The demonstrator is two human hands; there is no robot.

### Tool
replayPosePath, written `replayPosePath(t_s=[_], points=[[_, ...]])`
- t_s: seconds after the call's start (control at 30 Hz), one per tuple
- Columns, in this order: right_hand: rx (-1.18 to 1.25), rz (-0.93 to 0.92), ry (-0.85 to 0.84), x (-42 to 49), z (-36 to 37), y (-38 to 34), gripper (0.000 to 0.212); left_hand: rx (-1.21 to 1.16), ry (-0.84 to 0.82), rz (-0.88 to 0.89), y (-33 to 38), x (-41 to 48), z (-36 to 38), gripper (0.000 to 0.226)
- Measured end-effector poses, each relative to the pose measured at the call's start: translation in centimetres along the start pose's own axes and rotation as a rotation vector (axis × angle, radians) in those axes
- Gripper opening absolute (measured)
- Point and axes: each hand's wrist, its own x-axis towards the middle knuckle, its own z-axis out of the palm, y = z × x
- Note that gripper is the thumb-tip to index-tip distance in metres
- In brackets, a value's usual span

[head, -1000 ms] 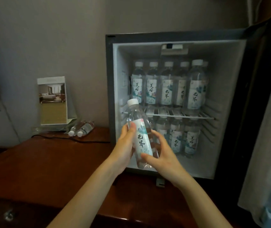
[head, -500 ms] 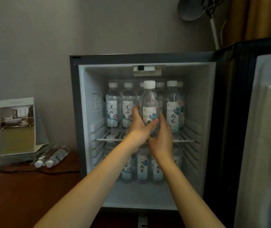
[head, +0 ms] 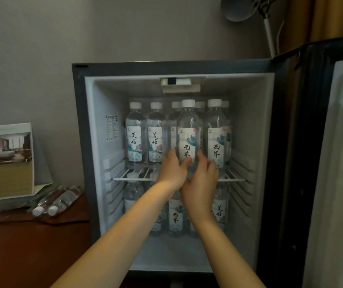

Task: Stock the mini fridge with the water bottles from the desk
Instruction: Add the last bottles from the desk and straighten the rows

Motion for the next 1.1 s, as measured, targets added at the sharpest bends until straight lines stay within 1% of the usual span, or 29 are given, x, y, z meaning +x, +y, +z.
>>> replayPosePath(t_s=[0.07, 0.23, 0.33, 0.4, 0.43, 0.53, 0.57, 0.63, 0.67, 0.73, 0.8, 0.93, 1.03, 1.1], points=[[0.001, 0.0, 0.017, 0.1, 0.1, 0.1, 0.059, 0.049, -0.01, -0.016, -0.3, 0.2, 0.1, 0.044], [0.004, -0.006, 0.01, 0.1, 0.0, 0.2, 0.057, 0.176, -0.042, 0.028, -0.4, 0.1, 0.0, 0.04], [0.064, -0.002, 0.021, -0.3, -0.3, 0.1, 0.053, 0.177, -0.069, 0.024, -0.3, -0.6, -0.2, 0.042], [0.128, -0.011, 0.058, -0.9, -0.5, 0.2, 0.047, 0.134, -0.017, 0.031, -0.3, -1.7, -0.8, 0.046], [0.156, -0.023, 0.068, -1.3, -0.5, 0.2, 0.043, 0.107, 0.04, 0.046, -0.4, -2.5, -1.3, 0.044], [0.249, -0.065, 0.042, -3.4, 0.0, -0.1, 0.024, -0.026, 0.192, 0.171, -1.3, -5.1, -3.9, 0.024], [0.268, -0.072, 0.005, -4.2, 0.3, -0.2, 0.019, -0.069, 0.228, 0.208, -1.9, -5.9, -5.0, 0.021], [0.297, -0.097, -0.107, -5.9, 1.4, -0.9, 0.009, -0.116, 0.317, 0.229, -3.6, -7.0, -7.4, 0.025], [0.311, -0.116, -0.161, -6.8, 2.1, -1.3, 0.007, -0.126, 0.365, 0.227, -4.6, -7.5, -8.6, 0.027], [0.328, -0.162, -0.245, -8.7, 3.5, -2.7, 0.01, -0.137, 0.459, 0.206, -6.6, -8.3, -11.2, 0.029], [0.333, -0.212, -0.347, -10.6, 5.1, -4.5, 0.012, -0.146, 0.533, 0.147, -8.9, -8.8, -13.8, 0.03], [0.357, -0.28, -0.56, -13.8, 9.2, -8.1, 0.023, -0.152, 0.65, 0.005, -13.9, -9.3, -19.0, 0.031], [0.268, -0.327, -0.737, -15.3, 12.8, -10.3, 0.016, -0.141, 0.737, -0.111, -18.2, -9.4, -22.7, 0.027], [0.154, -0.292, -0.837, -15.7, 15.7, -11.4, 0.018, -0.136, 0.792, -0.189, -21.1, -9.0, -24.8, 0.023]])
